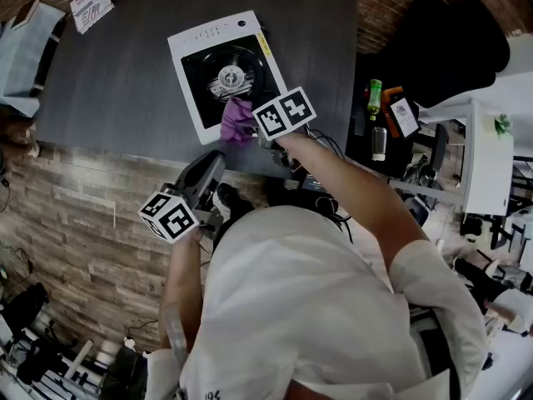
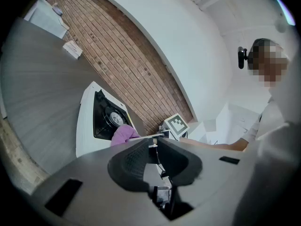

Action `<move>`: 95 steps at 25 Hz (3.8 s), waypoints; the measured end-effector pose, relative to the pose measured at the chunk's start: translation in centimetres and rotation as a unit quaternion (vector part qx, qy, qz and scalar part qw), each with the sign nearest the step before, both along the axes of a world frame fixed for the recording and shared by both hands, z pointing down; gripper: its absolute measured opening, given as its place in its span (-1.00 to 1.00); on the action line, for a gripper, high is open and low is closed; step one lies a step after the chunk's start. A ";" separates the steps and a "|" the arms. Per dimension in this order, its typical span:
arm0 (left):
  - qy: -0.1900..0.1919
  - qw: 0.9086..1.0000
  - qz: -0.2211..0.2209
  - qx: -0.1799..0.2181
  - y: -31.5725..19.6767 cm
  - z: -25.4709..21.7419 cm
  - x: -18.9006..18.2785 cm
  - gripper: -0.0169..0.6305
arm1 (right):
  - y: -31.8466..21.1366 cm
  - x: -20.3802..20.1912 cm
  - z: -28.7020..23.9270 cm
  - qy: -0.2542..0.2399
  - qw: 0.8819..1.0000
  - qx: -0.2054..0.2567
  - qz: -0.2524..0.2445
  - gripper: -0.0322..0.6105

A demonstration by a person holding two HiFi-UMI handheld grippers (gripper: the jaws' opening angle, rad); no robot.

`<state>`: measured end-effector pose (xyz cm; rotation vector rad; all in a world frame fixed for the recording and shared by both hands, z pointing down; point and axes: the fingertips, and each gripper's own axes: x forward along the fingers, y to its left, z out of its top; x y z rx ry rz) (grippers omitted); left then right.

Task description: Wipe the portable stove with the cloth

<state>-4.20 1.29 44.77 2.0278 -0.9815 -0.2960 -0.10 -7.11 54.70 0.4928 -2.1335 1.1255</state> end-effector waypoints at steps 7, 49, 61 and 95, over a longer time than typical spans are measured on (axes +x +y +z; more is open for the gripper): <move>0.000 1.000 0.008 0.000 -0.2 0.1 0.4 -0.74 | -0.8 1.5 0.1 -0.002 1.000 -0.011 0.026 -0.58; 0.000 1.000 0.006 -0.010 0.3 1.3 -0.6 -0.74 | 3.0 4.9 -4.2 0.012 0.979 0.182 -0.087 -0.58; -0.010 0.998 -0.045 -0.033 3.8 2.4 -4.0 -0.74 | 8.8 -4.6 0.1 -0.001 0.946 0.224 -0.234 -0.58; -0.008 0.999 -0.013 -0.038 2.4 2.6 -0.8 -0.74 | 4.3 1.1 3.3 0.101 0.943 0.264 -0.173 -0.58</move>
